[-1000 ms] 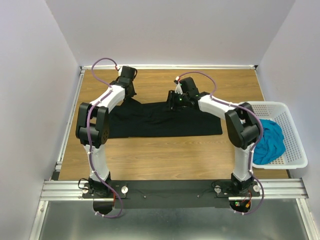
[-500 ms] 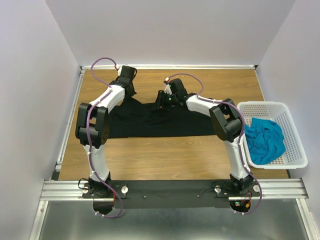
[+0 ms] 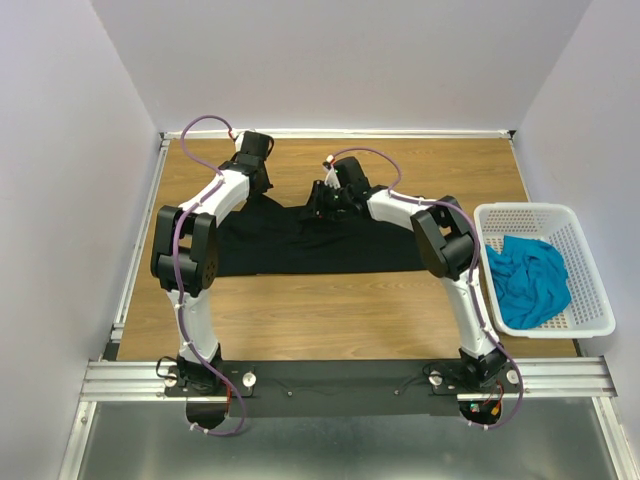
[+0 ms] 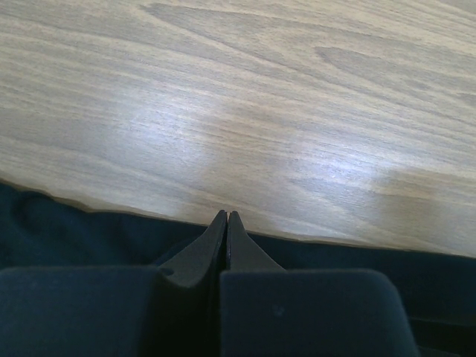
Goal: Fold and stack the t-shirts
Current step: Fold the tshirt
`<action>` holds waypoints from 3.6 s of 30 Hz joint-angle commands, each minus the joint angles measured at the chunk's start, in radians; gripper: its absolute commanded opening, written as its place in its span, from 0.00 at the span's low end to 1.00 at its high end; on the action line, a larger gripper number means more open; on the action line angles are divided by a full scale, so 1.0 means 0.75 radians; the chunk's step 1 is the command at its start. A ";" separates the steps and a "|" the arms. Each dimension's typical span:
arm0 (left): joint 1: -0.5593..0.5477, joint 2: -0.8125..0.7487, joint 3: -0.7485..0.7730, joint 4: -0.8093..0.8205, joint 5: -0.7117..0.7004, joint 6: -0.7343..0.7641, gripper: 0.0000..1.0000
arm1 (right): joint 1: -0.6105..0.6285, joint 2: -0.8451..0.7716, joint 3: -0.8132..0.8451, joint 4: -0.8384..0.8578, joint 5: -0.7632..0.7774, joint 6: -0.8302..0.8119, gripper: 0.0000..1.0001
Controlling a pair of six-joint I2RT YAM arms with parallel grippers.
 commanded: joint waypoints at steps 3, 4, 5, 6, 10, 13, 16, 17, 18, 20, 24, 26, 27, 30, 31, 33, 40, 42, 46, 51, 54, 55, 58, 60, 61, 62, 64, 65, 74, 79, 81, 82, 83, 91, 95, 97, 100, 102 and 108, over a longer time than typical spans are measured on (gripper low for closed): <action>-0.008 -0.051 0.029 0.025 -0.045 -0.030 0.04 | 0.018 0.051 0.044 0.020 -0.052 -0.008 0.34; -0.008 -0.053 0.027 0.023 -0.047 -0.030 0.04 | 0.020 0.047 0.042 0.020 -0.042 -0.014 0.28; -0.006 -0.057 0.025 0.025 -0.047 -0.030 0.04 | 0.018 0.045 0.038 0.022 -0.040 -0.018 0.26; -0.008 -0.057 0.025 0.021 -0.051 -0.032 0.04 | 0.018 0.045 0.036 0.020 -0.036 -0.025 0.23; -0.008 -0.068 0.021 0.031 -0.049 -0.024 0.04 | 0.018 0.037 0.014 0.020 -0.029 -0.043 0.09; -0.008 -0.068 0.025 0.046 -0.053 -0.007 0.04 | 0.020 0.022 -0.011 0.020 -0.003 -0.069 0.04; -0.008 -0.064 0.023 0.050 -0.051 -0.015 0.04 | 0.018 0.004 -0.023 0.020 0.014 -0.100 0.04; -0.008 -0.060 0.019 0.048 -0.051 -0.028 0.04 | 0.018 -0.002 -0.031 0.020 0.020 -0.110 0.04; -0.008 -0.064 0.010 0.044 -0.051 -0.036 0.04 | 0.020 -0.006 -0.033 0.020 0.022 -0.117 0.04; -0.006 -0.078 -0.008 0.056 -0.043 -0.050 0.04 | 0.020 -0.023 -0.048 0.020 0.024 -0.139 0.03; -0.008 -0.145 -0.057 0.105 -0.059 -0.042 0.04 | 0.018 -0.051 -0.070 0.020 0.032 -0.178 0.01; -0.008 -0.162 -0.081 0.131 -0.071 -0.028 0.04 | 0.018 -0.059 -0.076 0.020 0.036 -0.196 0.01; -0.006 -0.166 -0.086 0.154 -0.067 -0.022 0.04 | 0.020 -0.062 -0.076 0.020 0.038 -0.201 0.01; -0.008 -0.164 -0.110 0.215 -0.028 -0.001 0.04 | 0.018 -0.064 -0.076 0.020 0.042 -0.207 0.01; -0.006 -0.162 -0.128 0.227 -0.024 -0.003 0.04 | 0.018 -0.064 -0.072 0.020 0.042 -0.209 0.01; -0.006 -0.158 -0.149 0.274 -0.020 -0.005 0.04 | 0.018 -0.064 -0.070 0.020 0.042 -0.211 0.01; -0.008 -0.141 -0.204 0.285 -0.028 -0.024 0.04 | 0.018 -0.078 -0.064 0.020 0.059 -0.235 0.01; -0.008 -0.149 -0.215 0.267 -0.049 -0.046 0.04 | 0.018 -0.086 -0.070 0.020 0.067 -0.241 0.01; -0.006 -0.180 -0.235 0.242 -0.067 -0.075 0.04 | 0.020 -0.108 -0.081 0.020 0.075 -0.254 0.01; -0.006 -0.241 -0.290 0.219 -0.094 -0.124 0.04 | 0.020 -0.162 -0.113 0.020 0.132 -0.297 0.01; -0.003 -0.266 -0.311 0.215 -0.104 -0.140 0.04 | 0.020 -0.196 -0.130 0.015 0.155 -0.331 0.01; -0.001 -0.268 -0.313 0.215 -0.106 -0.142 0.04 | 0.020 -0.205 -0.134 0.013 0.159 -0.342 0.01; 0.005 -0.268 -0.315 0.207 -0.106 -0.144 0.04 | 0.022 -0.231 -0.154 0.007 0.169 -0.376 0.01; 0.011 -0.272 -0.317 0.199 -0.106 -0.159 0.04 | 0.024 -0.241 -0.175 0.005 0.165 -0.391 0.01; 0.013 -0.276 -0.319 0.199 -0.106 -0.163 0.04 | 0.026 -0.244 -0.183 0.005 0.163 -0.397 0.01; 0.015 -0.280 -0.329 0.197 -0.104 -0.169 0.04 | 0.028 -0.246 -0.189 0.001 0.163 -0.405 0.01; 0.021 -0.303 -0.345 0.201 -0.100 -0.185 0.04 | 0.032 -0.258 -0.213 0.001 0.161 -0.417 0.01; 0.025 -0.313 -0.366 0.201 -0.100 -0.189 0.04 | 0.041 -0.262 -0.220 0.003 0.163 -0.430 0.01; 0.046 -0.417 -0.491 0.219 -0.053 -0.210 0.04 | 0.055 -0.303 -0.301 0.001 0.191 -0.473 0.01; 0.046 -0.462 -0.568 0.236 -0.041 -0.228 0.04 | 0.061 -0.327 -0.320 0.001 0.194 -0.483 0.01; 0.050 -0.473 -0.605 0.246 -0.041 -0.234 0.04 | 0.067 -0.336 -0.322 -0.003 0.187 -0.493 0.01; 0.052 -0.475 -0.617 0.252 -0.041 -0.238 0.04 | 0.069 -0.336 -0.322 -0.003 0.183 -0.497 0.01; 0.054 -0.473 -0.632 0.256 -0.043 -0.240 0.04 | 0.071 -0.334 -0.322 -0.001 0.177 -0.501 0.01; 0.072 -0.481 -0.675 0.275 -0.041 -0.263 0.04 | 0.112 -0.327 -0.330 -0.013 0.173 -0.532 0.02; 0.084 -0.509 -0.683 0.275 -0.049 -0.249 0.04 | 0.133 -0.356 -0.338 -0.023 0.214 -0.550 0.02; 0.091 -0.511 -0.681 0.277 -0.049 -0.236 0.04 | 0.137 -0.364 -0.338 -0.028 0.259 -0.554 0.02; 0.095 -0.499 -0.671 0.285 -0.033 -0.214 0.04 | 0.139 -0.379 -0.326 -0.044 0.336 -0.563 0.02; 0.095 -0.491 -0.654 0.287 -0.022 -0.204 0.04 | 0.141 -0.387 -0.318 -0.060 0.373 -0.577 0.02; 0.095 -0.467 -0.615 0.297 0.011 -0.195 0.04 | 0.147 -0.409 -0.297 -0.077 0.470 -0.597 0.02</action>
